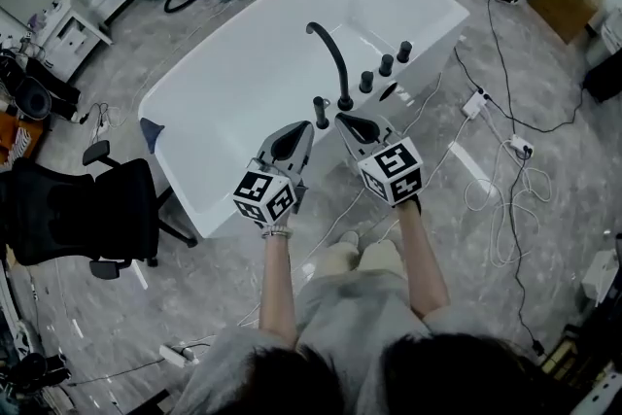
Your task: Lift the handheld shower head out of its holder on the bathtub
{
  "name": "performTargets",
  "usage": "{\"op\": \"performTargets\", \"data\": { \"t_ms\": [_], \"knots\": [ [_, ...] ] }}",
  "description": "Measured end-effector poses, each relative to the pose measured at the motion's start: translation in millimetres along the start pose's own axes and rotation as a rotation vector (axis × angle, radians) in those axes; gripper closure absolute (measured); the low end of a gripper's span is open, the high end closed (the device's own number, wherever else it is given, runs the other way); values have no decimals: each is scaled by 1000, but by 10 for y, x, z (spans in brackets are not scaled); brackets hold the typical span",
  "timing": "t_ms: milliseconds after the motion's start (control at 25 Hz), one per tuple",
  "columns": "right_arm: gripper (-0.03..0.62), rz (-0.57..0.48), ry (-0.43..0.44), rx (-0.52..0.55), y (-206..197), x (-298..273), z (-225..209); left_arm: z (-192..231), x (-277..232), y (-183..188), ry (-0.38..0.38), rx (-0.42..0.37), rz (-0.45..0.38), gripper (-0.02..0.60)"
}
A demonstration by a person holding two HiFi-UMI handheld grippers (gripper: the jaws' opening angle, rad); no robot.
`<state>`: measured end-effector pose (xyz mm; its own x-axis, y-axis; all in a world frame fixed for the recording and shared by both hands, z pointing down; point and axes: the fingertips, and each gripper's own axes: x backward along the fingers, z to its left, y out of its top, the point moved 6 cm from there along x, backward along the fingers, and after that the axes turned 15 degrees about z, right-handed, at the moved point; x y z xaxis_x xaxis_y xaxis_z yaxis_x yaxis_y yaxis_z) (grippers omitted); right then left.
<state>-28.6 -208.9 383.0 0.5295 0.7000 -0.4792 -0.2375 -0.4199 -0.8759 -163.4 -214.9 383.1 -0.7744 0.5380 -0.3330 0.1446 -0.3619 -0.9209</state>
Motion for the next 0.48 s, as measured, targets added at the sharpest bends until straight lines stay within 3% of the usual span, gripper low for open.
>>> {"op": "performTargets", "data": {
  "t_ms": [480],
  "knots": [
    [592,91,178,16,-505,-284,-434,-143,-389,-469,104,115,46,577]
  ]
}}
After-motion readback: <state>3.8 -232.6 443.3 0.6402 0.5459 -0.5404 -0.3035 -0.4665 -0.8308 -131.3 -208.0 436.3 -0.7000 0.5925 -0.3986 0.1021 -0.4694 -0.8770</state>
